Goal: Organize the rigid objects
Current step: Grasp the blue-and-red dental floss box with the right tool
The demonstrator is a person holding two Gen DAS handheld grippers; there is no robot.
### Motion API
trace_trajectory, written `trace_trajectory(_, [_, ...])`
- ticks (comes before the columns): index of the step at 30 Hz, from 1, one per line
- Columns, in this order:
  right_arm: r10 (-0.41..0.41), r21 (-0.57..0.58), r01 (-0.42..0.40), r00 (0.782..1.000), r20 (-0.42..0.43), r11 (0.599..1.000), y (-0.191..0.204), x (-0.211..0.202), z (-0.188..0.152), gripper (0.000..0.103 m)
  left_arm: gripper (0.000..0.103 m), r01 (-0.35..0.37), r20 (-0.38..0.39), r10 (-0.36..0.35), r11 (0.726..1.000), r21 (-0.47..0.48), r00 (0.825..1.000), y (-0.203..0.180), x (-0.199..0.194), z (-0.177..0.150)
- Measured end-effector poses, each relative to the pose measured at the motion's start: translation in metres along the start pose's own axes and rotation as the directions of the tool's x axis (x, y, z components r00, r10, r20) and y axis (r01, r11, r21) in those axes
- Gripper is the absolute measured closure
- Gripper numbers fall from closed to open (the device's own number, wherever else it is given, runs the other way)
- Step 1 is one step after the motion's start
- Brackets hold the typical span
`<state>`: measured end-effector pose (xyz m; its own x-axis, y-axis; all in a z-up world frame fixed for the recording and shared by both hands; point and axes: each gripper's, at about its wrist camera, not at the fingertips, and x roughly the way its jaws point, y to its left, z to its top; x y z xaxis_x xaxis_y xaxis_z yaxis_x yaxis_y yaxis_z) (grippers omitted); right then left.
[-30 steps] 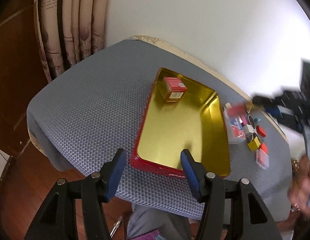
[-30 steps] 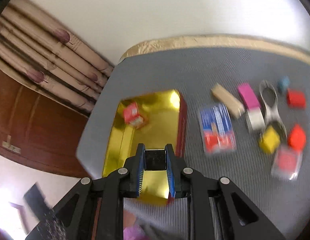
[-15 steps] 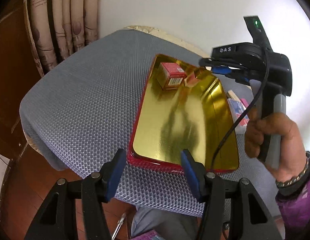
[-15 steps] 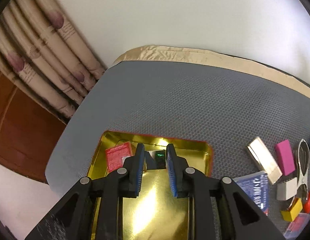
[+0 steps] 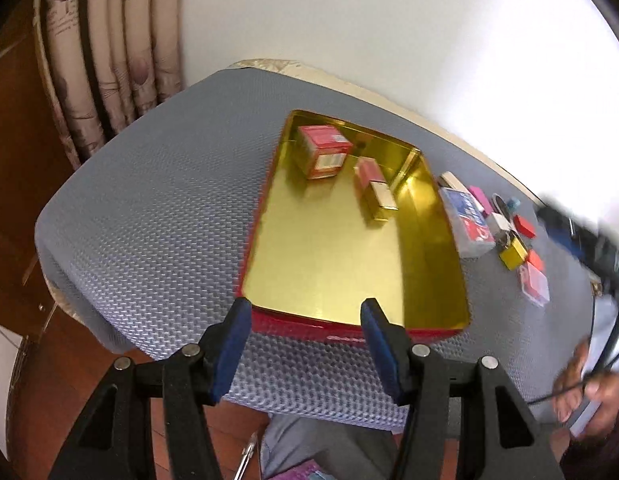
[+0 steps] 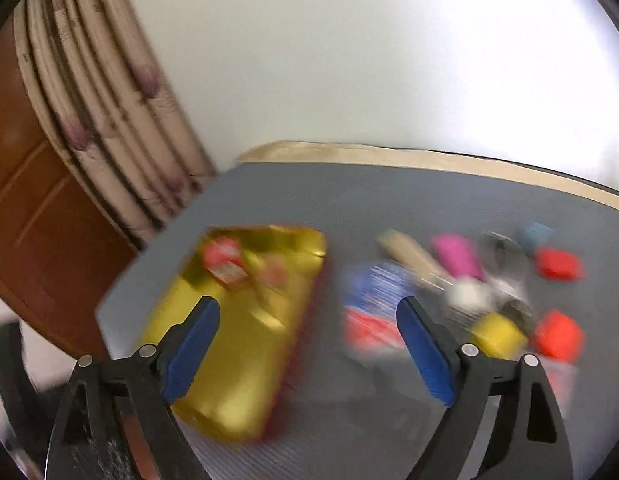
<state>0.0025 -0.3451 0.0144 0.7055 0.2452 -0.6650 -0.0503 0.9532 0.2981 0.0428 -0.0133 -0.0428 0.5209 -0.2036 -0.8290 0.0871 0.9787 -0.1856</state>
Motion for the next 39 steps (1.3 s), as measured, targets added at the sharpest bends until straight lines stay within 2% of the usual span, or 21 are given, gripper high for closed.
trace_trajectory(2, [-0.052,0.002,0.052,0.998,-0.024,0.999,-0.022,-0.006,-0.012,0.013,0.045,0.005,-0.013,-0.005,1.000,0.005,1.000,-0.004,0.002,-0.002])
trace_trajectory(4, [-0.039,0.008,0.040,0.995,-0.087,0.999,-0.029,0.002,-0.010,0.012,0.045,0.018,-0.034,-0.018,1.000,0.009,0.999,-0.009,0.005,-0.005])
trace_trajectory(5, [-0.019,0.001,0.019,0.994,-0.103,1.000,-0.026,0.009,-0.005,0.012,0.045,0.021,-0.040,-0.021,1.000,0.013,0.999,-0.011,0.006,-0.006])
trace_trajectory(7, [-0.059,-0.032,0.055,0.992,-0.113,0.998,-0.016,0.025,0.003,0.013,0.045,0.010,-0.042,-0.008,1.000,0.026,0.999,-0.014,0.005,-0.007])
trace_trajectory(11, [-0.003,-0.011,0.001,0.983,-0.185,1.000,-0.012,0.063,0.010,0.014,0.045,-0.003,-0.006,0.003,0.998,0.057,1.000,-0.018,0.000,-0.008])
trace_trajectory(16, [-0.045,-0.064,0.031,0.972,-0.231,0.997,-0.002,0.097,0.017,0.017,0.045,0.012,-0.028,-0.010,0.997,0.079,1.000,-0.019,0.006,-0.010])
trace_trajectory(20, [-0.056,-0.078,0.035,0.955,-0.291,0.996,-0.002,0.124,0.023,0.017,0.045,0.028,-0.060,-0.023,0.997,0.079,0.998,-0.018,0.012,-0.010])
trace_trajectory(25, [-0.108,-0.089,0.080,0.923,-0.370,0.993,-0.004,0.156,0.024,0.017,0.045,0.038,-0.075,-0.032,0.997,0.069,0.997,-0.015,0.016,-0.010])
trace_trajectory(28, [-0.109,-0.080,0.084,0.905,-0.411,0.993,-0.005,0.172,0.021,0.016,0.045,0.031,-0.074,-0.026,0.997,0.075,0.997,-0.017,0.017,-0.011])
trace_trajectory(30, [-0.135,-0.119,0.094,0.903,-0.409,0.988,0.001,0.175,0.021,0.019,0.045,0.028,-0.074,-0.022,0.996,0.081,0.997,-0.018,0.017,-0.011])
trace_trajectory(32, [-0.145,-0.142,0.096,0.906,-0.399,0.985,0.003,0.174,0.022,0.044,0.045,0.037,-0.069,-0.031,0.996,0.081,0.997,-0.018,0.016,-0.011])
trace_trajectory(36, [-0.093,-0.101,0.059,0.922,-0.376,0.993,-0.002,0.163,0.022,0.045,0.045,0.047,-0.060,-0.043,0.996,0.070,0.997,-0.017,0.014,-0.011])
trace_trajectory(39, [-0.040,-0.048,0.025,0.936,-0.349,0.999,-0.010,0.137,0.016,0.045,0.045,0.036,-0.039,-0.033,0.997,0.075,0.999,-0.018,0.010,-0.011])
